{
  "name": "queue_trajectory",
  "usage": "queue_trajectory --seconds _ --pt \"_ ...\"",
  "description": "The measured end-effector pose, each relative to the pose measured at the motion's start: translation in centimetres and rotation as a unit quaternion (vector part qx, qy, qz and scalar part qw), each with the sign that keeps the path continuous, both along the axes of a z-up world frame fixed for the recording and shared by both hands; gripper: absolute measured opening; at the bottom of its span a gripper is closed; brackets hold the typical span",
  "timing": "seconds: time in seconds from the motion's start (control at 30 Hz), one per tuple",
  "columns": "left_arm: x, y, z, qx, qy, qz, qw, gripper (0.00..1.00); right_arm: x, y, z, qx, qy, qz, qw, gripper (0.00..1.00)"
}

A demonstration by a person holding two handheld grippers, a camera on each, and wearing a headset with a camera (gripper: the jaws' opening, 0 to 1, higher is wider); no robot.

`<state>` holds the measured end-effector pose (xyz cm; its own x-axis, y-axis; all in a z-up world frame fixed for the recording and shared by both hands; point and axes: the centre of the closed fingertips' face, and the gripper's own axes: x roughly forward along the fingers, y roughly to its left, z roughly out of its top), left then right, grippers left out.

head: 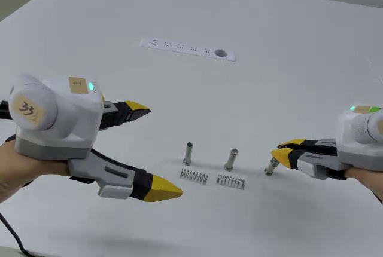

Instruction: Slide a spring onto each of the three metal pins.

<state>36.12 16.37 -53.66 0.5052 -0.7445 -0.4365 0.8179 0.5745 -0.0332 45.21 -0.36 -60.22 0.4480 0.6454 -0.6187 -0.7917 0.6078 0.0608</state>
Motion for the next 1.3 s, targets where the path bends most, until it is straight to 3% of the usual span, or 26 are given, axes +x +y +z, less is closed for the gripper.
queue_trajectory --seconds 0.6,1.3 --pt "-0.2 0.4 -0.6 0.000 0.012 0.004 0.9999 0.96 0.2 -0.1 -2.3 -0.020 0.008 0.008 0.9997 0.12" --pt "-0.4 0.2 -0.9 0.001 0.017 0.000 0.9999 0.95 -0.1 -0.2 -2.7 -0.031 0.012 0.016 0.9993 0.13"
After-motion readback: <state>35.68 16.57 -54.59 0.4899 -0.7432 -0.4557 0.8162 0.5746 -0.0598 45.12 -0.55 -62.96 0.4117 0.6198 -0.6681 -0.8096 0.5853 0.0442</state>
